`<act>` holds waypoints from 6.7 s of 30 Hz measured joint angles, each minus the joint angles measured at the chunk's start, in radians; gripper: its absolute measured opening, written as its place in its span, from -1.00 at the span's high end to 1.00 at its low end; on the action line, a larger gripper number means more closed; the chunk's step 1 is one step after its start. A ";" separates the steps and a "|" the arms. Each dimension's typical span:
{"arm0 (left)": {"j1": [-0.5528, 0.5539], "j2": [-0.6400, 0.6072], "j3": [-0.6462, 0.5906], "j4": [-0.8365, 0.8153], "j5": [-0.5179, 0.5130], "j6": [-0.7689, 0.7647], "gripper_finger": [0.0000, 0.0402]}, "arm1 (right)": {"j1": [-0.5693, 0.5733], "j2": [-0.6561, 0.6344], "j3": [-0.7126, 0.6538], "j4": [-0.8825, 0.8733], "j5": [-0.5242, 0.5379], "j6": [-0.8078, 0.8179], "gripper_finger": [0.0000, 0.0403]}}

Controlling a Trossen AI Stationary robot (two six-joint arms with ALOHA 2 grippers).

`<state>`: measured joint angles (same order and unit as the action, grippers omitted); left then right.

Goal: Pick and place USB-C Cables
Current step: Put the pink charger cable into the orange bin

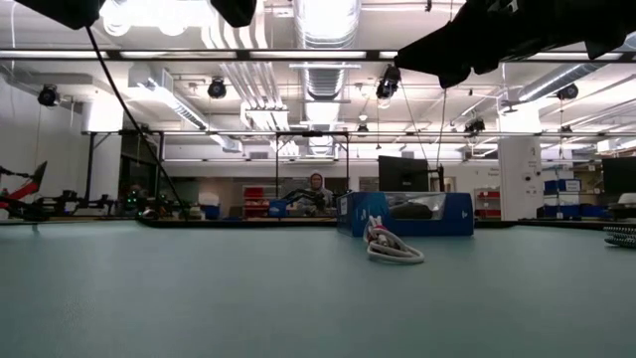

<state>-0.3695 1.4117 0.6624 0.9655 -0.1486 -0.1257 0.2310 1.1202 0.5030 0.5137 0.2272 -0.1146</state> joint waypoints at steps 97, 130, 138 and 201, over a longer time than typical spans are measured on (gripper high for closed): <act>-0.267 -0.054 0.502 -2.053 0.276 -0.666 0.95 | 0.000 -0.026 -0.022 0.066 -0.051 -0.039 0.62; -0.465 0.134 0.489 -2.054 0.272 -0.732 0.95 | 0.000 -0.023 -0.028 0.060 -0.050 -0.026 0.62; -0.474 0.140 0.489 -2.054 0.226 -0.754 0.95 | 0.000 -0.023 -0.028 0.059 -0.050 -0.025 0.62; -0.531 0.140 0.344 -1.964 0.071 -0.942 0.95 | 0.000 -0.023 -0.028 0.037 -0.050 -0.013 0.62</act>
<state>-0.9006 1.5517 1.0061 -0.9985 -0.0771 -1.0676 0.2310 1.0977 0.4747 0.5503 0.1768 -0.1276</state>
